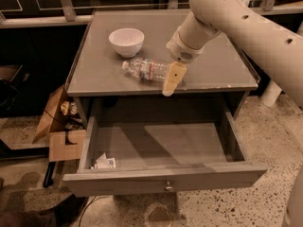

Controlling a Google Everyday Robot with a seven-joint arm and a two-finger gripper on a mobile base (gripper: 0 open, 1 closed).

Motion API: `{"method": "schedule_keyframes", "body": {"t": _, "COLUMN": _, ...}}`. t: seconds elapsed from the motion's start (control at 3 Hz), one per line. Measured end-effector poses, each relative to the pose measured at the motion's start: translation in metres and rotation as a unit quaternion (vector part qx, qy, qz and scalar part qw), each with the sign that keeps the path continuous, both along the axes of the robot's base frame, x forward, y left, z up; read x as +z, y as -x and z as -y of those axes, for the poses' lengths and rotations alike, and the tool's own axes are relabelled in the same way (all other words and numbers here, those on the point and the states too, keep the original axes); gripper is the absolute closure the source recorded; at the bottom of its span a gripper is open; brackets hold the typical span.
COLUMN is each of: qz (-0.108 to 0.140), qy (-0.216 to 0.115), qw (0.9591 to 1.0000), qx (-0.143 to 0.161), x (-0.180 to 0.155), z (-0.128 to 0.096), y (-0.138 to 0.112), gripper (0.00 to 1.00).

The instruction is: Pick water bottle from top drawer and place on counter

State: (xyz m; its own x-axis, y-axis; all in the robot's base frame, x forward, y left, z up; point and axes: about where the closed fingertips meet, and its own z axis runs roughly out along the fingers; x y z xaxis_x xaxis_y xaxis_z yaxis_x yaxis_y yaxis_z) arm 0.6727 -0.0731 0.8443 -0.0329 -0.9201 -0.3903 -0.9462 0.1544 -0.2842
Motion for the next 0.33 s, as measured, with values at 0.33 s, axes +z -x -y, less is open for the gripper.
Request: {"method": "schedule_keyframes", "body": {"t": 0.33, "qz": 0.0, "qy": 0.0, "qw": 1.0, "qx": 0.0, "x": 0.0, "z": 0.0, "y": 0.0, "gripper": 0.0}}
